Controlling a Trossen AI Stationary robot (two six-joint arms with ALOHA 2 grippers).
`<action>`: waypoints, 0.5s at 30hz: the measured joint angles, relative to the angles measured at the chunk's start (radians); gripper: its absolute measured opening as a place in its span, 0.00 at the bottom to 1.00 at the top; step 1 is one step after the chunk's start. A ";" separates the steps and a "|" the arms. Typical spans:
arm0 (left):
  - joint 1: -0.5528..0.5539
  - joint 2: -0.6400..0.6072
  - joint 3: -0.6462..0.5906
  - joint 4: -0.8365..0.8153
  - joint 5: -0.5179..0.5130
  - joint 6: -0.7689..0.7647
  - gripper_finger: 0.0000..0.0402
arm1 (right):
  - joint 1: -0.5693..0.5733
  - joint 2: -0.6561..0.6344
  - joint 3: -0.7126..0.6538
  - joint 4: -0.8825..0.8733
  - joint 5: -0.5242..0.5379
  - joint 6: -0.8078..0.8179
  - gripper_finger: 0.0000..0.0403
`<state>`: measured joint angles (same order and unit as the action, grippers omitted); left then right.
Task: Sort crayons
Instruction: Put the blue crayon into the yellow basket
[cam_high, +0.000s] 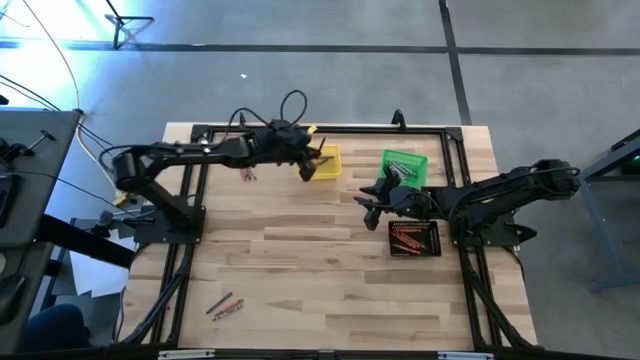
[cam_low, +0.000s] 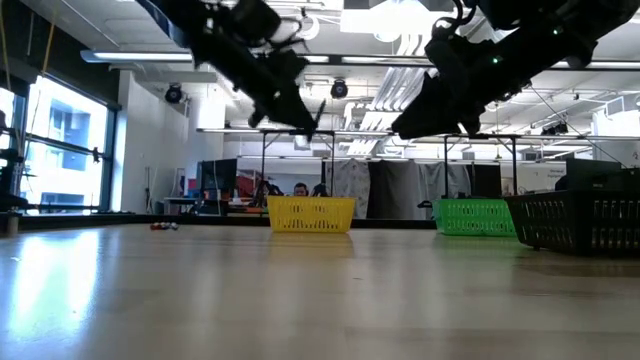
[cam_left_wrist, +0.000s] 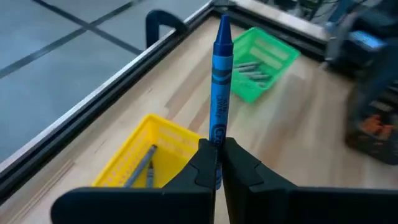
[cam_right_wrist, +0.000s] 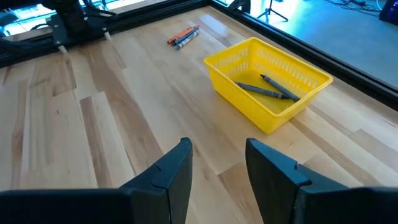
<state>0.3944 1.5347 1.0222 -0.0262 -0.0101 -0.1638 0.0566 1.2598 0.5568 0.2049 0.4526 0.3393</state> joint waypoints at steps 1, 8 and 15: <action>0.007 0.028 0.000 0.017 0.000 -0.004 0.00 | 0.000 0.000 0.000 -0.003 0.000 0.000 0.36; 0.045 0.192 -0.001 0.073 -0.001 -0.027 0.00 | 0.000 0.000 0.000 -0.007 0.000 0.000 0.36; 0.051 0.231 -0.001 0.071 -0.002 -0.059 0.01 | 0.000 0.000 0.000 -0.010 0.000 0.000 0.36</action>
<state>0.4454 1.7653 1.0210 0.0446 -0.0118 -0.2230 0.0566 1.2598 0.5568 0.1951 0.4526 0.3393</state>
